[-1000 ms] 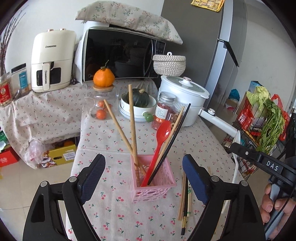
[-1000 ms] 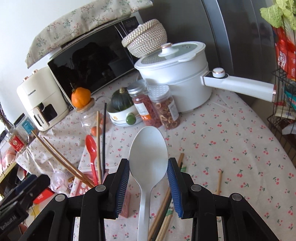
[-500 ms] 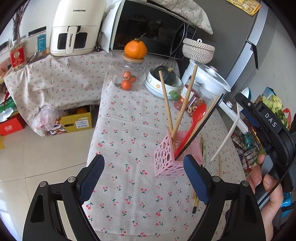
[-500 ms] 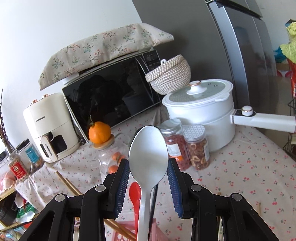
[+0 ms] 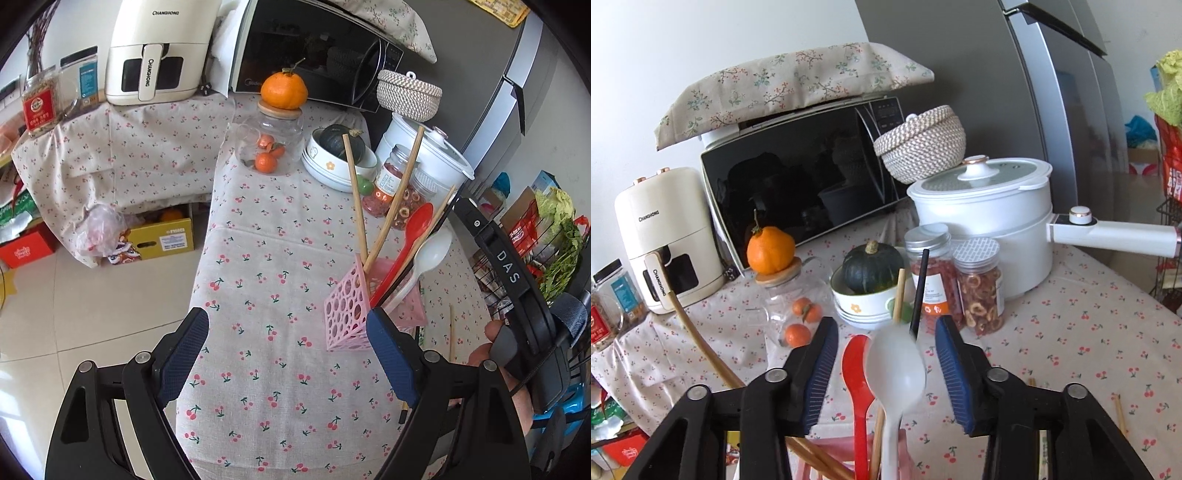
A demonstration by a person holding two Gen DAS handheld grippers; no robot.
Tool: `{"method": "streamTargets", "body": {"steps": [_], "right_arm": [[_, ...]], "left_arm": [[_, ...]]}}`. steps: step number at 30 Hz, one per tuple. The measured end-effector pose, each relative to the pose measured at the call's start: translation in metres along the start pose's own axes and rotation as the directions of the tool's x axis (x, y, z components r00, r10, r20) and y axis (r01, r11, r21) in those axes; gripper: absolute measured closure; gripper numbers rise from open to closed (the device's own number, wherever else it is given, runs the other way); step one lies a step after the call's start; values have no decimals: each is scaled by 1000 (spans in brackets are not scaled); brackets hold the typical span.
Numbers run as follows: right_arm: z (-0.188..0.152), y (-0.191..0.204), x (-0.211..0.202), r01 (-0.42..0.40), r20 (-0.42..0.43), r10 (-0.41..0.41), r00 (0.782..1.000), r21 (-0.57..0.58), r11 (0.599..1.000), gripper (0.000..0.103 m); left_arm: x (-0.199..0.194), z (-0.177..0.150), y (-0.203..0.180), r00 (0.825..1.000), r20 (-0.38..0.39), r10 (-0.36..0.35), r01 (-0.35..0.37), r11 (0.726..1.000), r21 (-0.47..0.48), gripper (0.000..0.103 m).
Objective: Organize utensils
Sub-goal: 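Lower the white spoon into the pink holder and open the right tool, then move the left tool to the pile and grasp the paper-wrapped chopsticks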
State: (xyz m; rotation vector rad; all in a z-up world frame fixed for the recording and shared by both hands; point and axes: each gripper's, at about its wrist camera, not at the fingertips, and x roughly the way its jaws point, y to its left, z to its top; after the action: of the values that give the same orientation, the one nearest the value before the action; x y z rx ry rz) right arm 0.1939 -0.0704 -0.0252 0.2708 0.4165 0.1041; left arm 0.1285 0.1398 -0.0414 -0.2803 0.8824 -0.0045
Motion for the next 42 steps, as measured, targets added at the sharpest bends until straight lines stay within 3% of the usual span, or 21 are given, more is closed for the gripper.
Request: {"method": "streamTargets", "body": {"steps": [5, 11, 16, 20, 31, 34, 37, 39, 42], "right_arm": [[15, -26, -17, -6, -82, 8, 997, 33, 999, 35], [26, -79, -39, 70, -215, -56, 975, 55, 996, 22], [12, -129, -47, 140, -381, -91, 920, 103, 985, 21], [-2, -162, -50, 180, -497, -103, 862, 109, 978, 20], [-20, -226, -62, 210, -658, -117, 744, 65, 976, 20], [-20, -235, -62, 228, -671, -139, 728, 47, 973, 20], [-16, -242, -62, 226, -668, -132, 732, 56, 972, 20], [-14, -246, -60, 223, -672, -120, 731, 69, 973, 20], [-15, -249, -53, 219, -686, -107, 719, 78, 973, 20]], "left_arm": [[4, -6, -11, 1000, -15, 14, -14, 999, 44, 14], [5, -19, -32, 999, -51, -18, 21, 997, 69, 14], [9, -34, -57, 996, -91, -23, 32, 994, 102, 14], [14, -47, -80, 991, -130, -30, 48, 990, 134, 14], [32, -73, -155, 980, -199, -26, 81, 958, 276, 14], [40, -76, -171, 979, -205, -5, 69, 949, 308, 14], [49, -78, -187, 975, -222, -10, 84, 941, 327, 14], [52, -76, -198, 974, -223, -26, 103, 935, 339, 17], [61, -70, -215, 960, -259, -105, 190, 925, 330, 42]]}}
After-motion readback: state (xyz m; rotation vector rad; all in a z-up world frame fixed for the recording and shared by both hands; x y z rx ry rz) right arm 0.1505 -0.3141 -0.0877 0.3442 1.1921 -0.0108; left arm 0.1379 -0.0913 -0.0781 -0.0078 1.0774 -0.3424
